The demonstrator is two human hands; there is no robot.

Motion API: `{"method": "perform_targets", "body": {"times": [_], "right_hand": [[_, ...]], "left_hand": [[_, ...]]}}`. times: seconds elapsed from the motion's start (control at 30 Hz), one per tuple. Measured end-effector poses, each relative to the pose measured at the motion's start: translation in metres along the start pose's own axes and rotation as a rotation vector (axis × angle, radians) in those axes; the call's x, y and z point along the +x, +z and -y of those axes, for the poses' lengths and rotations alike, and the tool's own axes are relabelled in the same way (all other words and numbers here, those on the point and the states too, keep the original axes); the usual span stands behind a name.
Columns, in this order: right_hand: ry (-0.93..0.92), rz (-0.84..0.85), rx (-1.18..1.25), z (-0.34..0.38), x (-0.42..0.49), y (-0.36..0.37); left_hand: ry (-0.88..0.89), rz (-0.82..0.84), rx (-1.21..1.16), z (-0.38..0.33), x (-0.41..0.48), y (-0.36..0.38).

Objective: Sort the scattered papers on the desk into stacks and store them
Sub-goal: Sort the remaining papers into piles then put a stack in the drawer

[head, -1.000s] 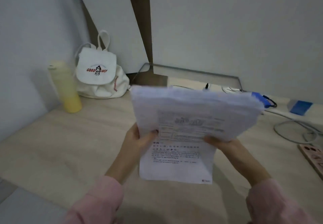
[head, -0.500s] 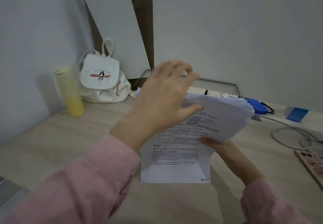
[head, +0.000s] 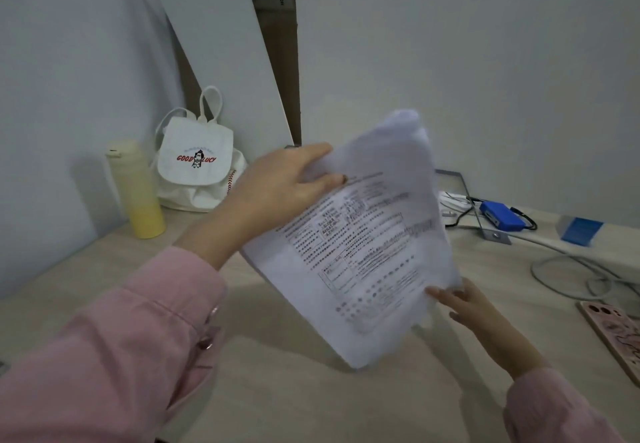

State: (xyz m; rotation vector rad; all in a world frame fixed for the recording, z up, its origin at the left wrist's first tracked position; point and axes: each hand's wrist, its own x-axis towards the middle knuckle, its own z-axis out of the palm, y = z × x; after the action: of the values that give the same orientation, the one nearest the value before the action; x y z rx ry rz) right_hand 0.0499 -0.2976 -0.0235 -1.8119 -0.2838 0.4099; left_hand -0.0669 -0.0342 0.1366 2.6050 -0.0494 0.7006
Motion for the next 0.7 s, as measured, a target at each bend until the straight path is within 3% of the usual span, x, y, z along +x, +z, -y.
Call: {"method": "perform_targets", "body": {"times": [0.07,0.2,0.3,0.5,0.63,0.7], "right_hand": [[0.031,-0.024,0.165,-0.009,0.0,-0.009],[0.002,0.104,0.417,0.0,-0.005,0.002],[-0.044,-0.069,0.432,0.012,-0.008,0.013],[-0.134,-0.365,0.236,0.016,-0.016,0.035],[-0.163,-0.351,0.232,0.011,-0.022,0.039],[-0.13,-0.226,0.255,0.006,-0.025,0.032]], "left_hand": [[-0.118,-0.072,-0.26,0.018,-0.012,0.005],[-0.322,-0.145,-0.626,0.047,-0.037,0.037],[-0.453,-0.169,-0.85,0.057,-0.056,0.06],[-0.632,-0.117,-0.941,0.076,-0.094,0.106],[-0.68,-0.136,-0.968,0.084,-0.11,0.116],[-0.695,-0.163,-0.958,0.089,-0.118,0.114]]}}
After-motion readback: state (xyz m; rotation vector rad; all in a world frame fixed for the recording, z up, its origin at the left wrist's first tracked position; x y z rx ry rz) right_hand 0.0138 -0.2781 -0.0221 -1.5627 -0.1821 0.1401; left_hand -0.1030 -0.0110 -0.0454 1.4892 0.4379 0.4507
